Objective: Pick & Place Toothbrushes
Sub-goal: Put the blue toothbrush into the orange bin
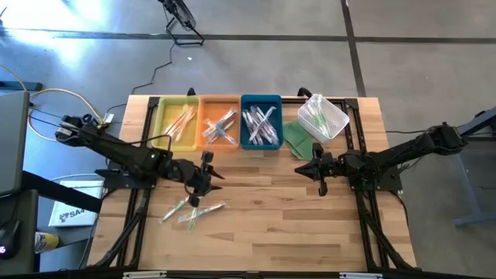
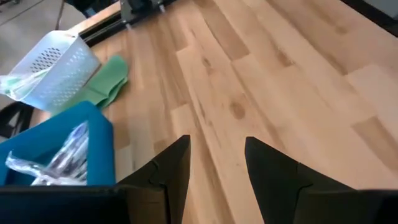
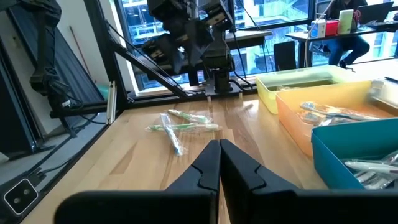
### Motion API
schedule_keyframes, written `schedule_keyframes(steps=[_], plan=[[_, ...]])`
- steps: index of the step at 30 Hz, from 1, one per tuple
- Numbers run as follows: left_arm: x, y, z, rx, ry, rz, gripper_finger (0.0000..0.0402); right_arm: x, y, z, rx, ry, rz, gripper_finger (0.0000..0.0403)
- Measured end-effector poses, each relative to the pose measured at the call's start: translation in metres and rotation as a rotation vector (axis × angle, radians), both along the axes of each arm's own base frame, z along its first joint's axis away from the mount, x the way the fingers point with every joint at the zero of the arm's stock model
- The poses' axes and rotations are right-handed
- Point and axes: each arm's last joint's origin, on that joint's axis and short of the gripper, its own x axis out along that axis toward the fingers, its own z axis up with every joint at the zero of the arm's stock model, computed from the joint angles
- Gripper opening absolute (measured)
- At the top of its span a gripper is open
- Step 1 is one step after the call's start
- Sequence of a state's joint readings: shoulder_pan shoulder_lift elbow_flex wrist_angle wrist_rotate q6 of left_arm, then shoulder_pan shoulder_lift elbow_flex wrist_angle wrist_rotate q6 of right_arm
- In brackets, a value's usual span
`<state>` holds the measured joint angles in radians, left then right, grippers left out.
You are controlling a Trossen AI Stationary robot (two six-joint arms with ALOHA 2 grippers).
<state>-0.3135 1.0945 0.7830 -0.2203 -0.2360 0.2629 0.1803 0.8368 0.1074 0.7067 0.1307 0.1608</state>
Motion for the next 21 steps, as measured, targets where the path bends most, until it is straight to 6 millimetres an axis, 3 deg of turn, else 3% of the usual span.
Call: schedule_keyframes(steps=[8, 14, 21], plan=[[-0.0006, -0.0031, 0.0005, -0.189, 0.014, 0.046, 0.0148, 0.0, 0.0, 0.0, 0.003, 0.0, -0.001, 0.0002], [0.0015, -0.0036, 0.0028, -0.176, -0.02, 0.039, 0.0148, 0.0, 0.0, 0.0003, 0.004, -0.003, -0.001, 0.0002], [-0.001, -0.0071, -0.0003, -0.307, 0.054, -0.007, 0.0148, 0.0, 0.0, 0.0005, 0.004, -0.004, -0.001, 0.0002]])
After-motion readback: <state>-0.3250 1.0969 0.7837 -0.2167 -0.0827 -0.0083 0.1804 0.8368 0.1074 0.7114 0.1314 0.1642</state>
